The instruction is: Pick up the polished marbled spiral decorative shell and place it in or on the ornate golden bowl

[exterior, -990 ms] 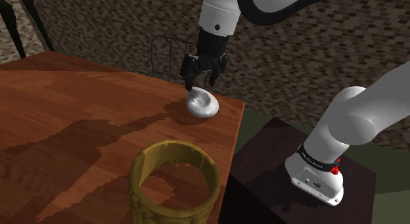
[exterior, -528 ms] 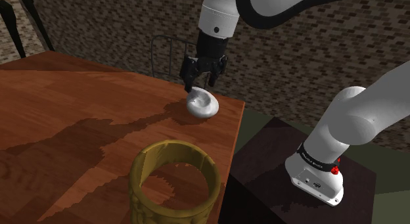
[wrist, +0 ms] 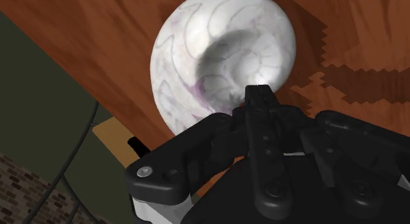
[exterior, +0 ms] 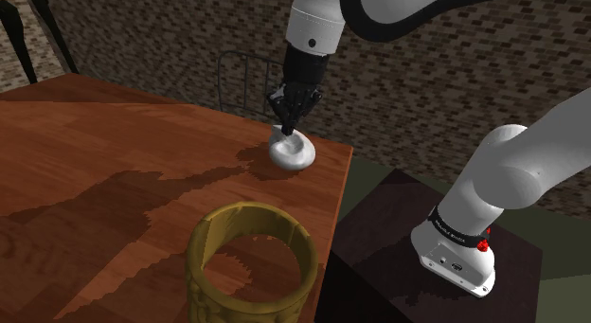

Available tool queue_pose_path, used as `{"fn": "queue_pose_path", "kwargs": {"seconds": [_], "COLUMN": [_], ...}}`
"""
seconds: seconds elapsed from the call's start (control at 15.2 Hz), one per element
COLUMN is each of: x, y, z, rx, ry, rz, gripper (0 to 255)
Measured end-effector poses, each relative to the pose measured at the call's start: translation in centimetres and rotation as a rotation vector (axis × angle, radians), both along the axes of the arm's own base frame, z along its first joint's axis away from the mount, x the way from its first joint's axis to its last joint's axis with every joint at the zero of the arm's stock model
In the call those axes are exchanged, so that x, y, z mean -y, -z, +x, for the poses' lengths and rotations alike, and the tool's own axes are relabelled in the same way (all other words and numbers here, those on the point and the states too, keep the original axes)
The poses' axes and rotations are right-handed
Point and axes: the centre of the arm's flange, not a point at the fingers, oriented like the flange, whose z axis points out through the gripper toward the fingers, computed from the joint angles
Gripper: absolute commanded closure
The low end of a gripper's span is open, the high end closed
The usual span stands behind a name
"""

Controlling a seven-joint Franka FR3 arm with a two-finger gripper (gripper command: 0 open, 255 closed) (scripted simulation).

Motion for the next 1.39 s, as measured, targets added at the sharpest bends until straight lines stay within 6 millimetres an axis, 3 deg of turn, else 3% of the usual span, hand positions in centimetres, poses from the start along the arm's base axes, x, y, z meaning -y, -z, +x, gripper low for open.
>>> {"fn": "queue_pose_path", "kwargs": {"seconds": [0.07, 0.13, 0.26, 0.4, 0.66, 0.79, 1.12, 1.39], "x": [0.0, 0.0, 0.6, 2.7, 6.0, 6.3, 5.7, 5.5], "y": [0.0, 0.0, -0.1, -0.2, 2.0, 2.9, 5.5, 6.1], "z": [0.0, 0.0, 1.0, 4.4, 12.0, 12.7, 12.0, 11.9], "rx": [0.0, 0.0, -0.029, -0.127, -0.342, -0.369, -0.378, -0.378], "ry": [0.0, 0.0, -0.013, -0.074, -0.213, -0.233, -0.241, -0.241], "rz": [0.0, 0.0, 0.015, 0.064, 0.171, 0.186, 0.191, 0.191], "gripper": [255, 0, 0, 0, 0, 0, 0, 0]}}
